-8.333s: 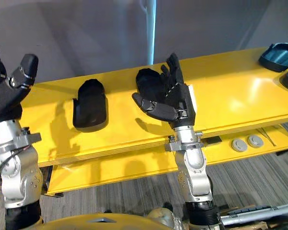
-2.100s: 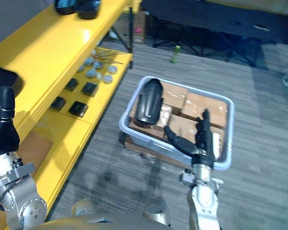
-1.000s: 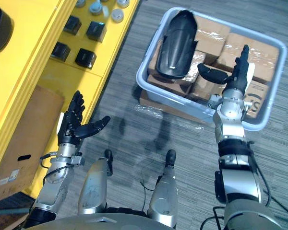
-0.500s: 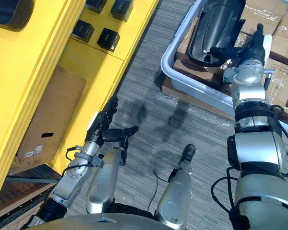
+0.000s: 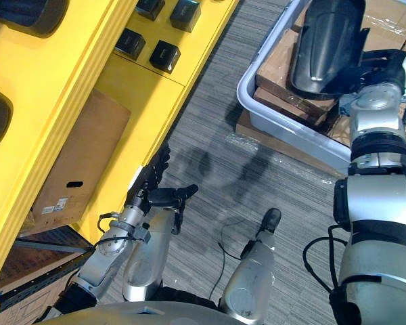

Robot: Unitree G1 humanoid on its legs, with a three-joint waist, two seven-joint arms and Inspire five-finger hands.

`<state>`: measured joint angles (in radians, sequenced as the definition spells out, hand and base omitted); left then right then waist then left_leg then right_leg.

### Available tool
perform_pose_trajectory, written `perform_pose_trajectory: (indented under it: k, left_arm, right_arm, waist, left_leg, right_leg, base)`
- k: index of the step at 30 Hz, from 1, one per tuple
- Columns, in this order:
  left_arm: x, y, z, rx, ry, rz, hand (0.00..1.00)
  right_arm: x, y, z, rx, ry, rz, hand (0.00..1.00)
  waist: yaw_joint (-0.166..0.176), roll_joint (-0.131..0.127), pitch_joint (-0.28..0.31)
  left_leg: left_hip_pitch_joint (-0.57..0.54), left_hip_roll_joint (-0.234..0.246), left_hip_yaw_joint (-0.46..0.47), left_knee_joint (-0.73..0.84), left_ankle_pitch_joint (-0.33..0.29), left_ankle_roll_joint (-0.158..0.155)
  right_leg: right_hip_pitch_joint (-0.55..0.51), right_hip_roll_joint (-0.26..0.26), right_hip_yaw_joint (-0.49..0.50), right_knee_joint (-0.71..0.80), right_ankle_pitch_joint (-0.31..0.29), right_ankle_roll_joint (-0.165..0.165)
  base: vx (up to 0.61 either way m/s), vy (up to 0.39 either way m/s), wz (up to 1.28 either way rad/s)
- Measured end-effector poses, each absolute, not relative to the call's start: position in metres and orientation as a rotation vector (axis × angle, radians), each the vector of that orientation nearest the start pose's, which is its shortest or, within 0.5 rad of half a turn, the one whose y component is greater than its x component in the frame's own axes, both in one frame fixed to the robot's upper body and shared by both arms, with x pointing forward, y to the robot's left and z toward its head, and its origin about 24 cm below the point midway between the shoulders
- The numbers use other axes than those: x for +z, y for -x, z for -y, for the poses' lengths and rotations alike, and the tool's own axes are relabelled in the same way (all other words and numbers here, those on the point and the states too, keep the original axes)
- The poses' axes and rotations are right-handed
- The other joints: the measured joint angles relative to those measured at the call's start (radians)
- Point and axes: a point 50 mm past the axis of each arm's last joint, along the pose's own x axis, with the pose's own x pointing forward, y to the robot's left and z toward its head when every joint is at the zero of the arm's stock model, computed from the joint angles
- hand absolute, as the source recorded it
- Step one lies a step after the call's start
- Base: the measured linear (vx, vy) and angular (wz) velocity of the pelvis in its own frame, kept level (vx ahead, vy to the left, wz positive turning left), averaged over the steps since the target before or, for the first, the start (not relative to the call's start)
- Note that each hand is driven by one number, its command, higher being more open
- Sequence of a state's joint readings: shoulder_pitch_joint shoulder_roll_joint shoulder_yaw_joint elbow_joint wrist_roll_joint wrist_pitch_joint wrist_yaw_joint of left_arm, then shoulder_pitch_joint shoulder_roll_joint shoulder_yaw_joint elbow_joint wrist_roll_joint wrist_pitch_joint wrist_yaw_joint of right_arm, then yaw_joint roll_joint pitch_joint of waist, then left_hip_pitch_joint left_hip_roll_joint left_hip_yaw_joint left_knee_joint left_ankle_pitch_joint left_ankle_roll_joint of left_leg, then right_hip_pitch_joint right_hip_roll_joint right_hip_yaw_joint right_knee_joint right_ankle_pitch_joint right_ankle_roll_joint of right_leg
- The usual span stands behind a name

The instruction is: Walk over and take three plastic housings, then place them on the shelf

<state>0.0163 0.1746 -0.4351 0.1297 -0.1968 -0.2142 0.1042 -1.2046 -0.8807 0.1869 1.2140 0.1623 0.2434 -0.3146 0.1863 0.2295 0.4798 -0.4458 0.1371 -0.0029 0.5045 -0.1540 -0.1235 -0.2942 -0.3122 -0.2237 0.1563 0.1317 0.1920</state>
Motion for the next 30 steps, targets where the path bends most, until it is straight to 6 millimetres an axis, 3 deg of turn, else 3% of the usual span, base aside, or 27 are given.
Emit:
perform_pose_trajectory:
  k: [15, 18, 22, 26, 30]
  left_arm:
    - [0.000, -0.214, -0.099, -0.249, 0.088, -0.081, 1.00]
    - [0.002, -0.209, -0.104, -0.225, 0.097, -0.064, 1.00]
    - [0.004, -0.204, -0.112, -0.207, 0.086, -0.051, 1.00]
    - [0.015, -0.202, -0.127, -0.144, 0.091, 0.012, 1.00]
    - [0.028, -0.205, -0.135, -0.157, 0.097, 0.071, 1.00]
  right_arm:
    - [0.241, -0.342, 0.394, -0.980, 0.475, -0.216, 0.00]
    - [0.234, -0.342, 0.392, -1.037, 0.457, -0.201, 0.00]
    - [0.244, -0.341, 0.390, -1.135, 0.499, -0.090, 0.00]
    - [0.276, -0.338, 0.374, -1.212, 0.640, 0.220, 0.00]
    - [0.294, -0.329, 0.360, -1.235, 0.676, 0.455, 0.00]
  waist:
    - [-0.004, 0.006, -0.004]
    - [-0.024, 0.005, -0.003]
    - [-0.051, -0.001, 0.000]
    - [-0.086, -0.028, 0.019]
    - [-0.095, -0.044, 0.020]
  left_leg:
    - [0.061, 0.003, 0.000, -0.014, 0.000, -0.001]
    - [0.080, 0.005, 0.007, -0.026, 0.002, -0.003]
    - [0.128, 0.012, 0.019, -0.062, 0.016, -0.009]
    - [0.185, 0.028, 0.020, -0.107, 0.028, -0.022]
    - [0.250, 0.036, 0.017, -0.155, 0.041, -0.031]
  right_leg:
    - [0.060, 0.002, -0.014, -0.001, -0.010, -0.015]
    - [0.071, 0.002, -0.013, -0.004, -0.010, -0.015]
    - [0.105, 0.008, -0.014, -0.024, -0.009, -0.014]
    - [0.156, 0.028, -0.021, -0.057, -0.008, -0.015]
    - [0.217, 0.040, -0.035, -0.084, -0.008, -0.015]
  base:
    - [0.00, 0.004, 0.00]
    - [0.01, 0.008, -0.05]
    - [0.02, -0.003, -0.06]
    - [0.03, -0.019, -0.04]
    - [0.05, -0.025, 0.02]
